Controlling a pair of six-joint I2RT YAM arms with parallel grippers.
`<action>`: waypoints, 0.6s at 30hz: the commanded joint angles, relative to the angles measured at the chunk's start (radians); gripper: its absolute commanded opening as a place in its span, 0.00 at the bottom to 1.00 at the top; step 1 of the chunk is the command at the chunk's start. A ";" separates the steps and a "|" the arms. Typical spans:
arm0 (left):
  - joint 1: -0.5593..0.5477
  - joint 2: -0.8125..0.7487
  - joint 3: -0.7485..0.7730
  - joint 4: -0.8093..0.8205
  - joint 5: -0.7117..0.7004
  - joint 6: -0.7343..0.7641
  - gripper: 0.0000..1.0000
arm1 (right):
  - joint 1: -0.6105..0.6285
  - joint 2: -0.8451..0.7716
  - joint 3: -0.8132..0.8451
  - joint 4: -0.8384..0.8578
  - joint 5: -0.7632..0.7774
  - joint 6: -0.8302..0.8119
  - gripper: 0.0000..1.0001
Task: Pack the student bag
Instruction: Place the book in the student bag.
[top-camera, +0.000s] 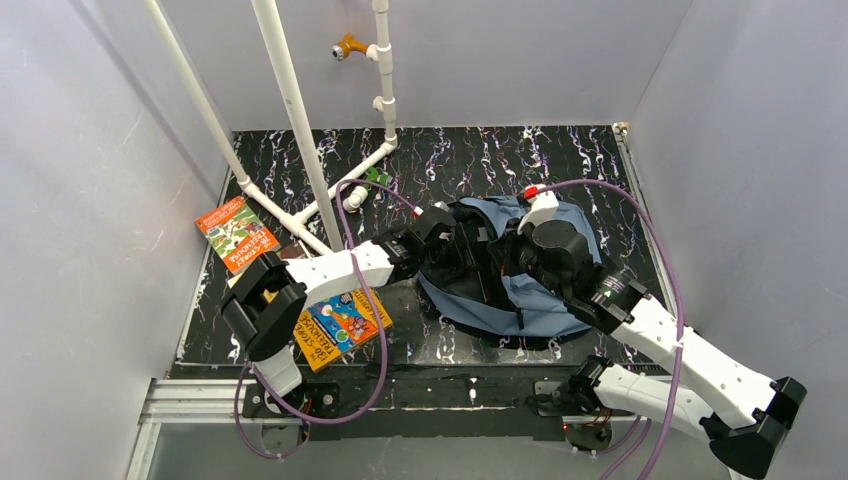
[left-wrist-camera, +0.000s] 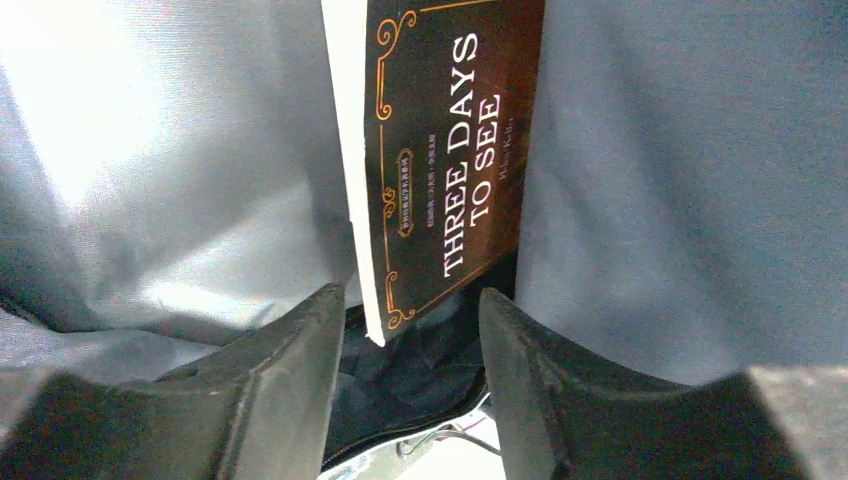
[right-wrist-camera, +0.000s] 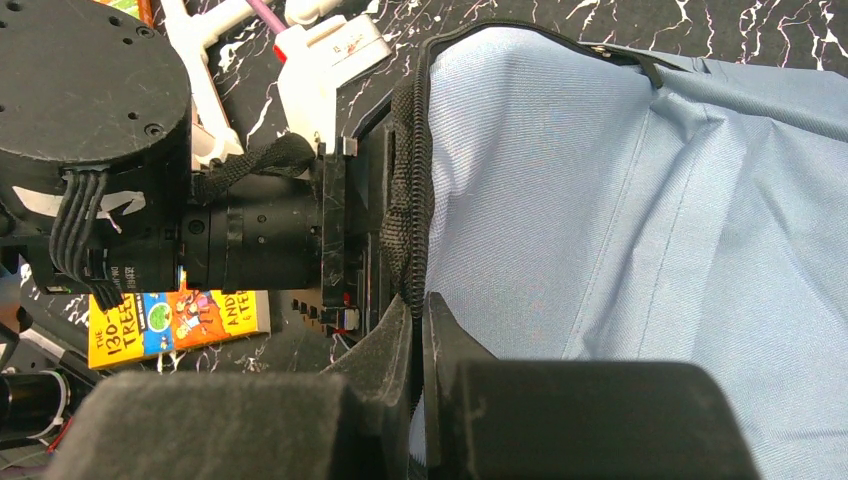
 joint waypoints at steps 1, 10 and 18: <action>0.000 -0.007 0.003 -0.029 -0.003 0.019 0.46 | 0.004 -0.014 0.045 0.052 0.001 -0.009 0.01; -0.014 0.135 0.109 0.003 0.053 -0.004 0.33 | 0.004 -0.012 0.048 0.061 -0.009 -0.003 0.01; -0.015 0.168 0.220 0.004 0.042 0.015 0.30 | 0.004 -0.007 0.038 0.070 -0.016 -0.001 0.01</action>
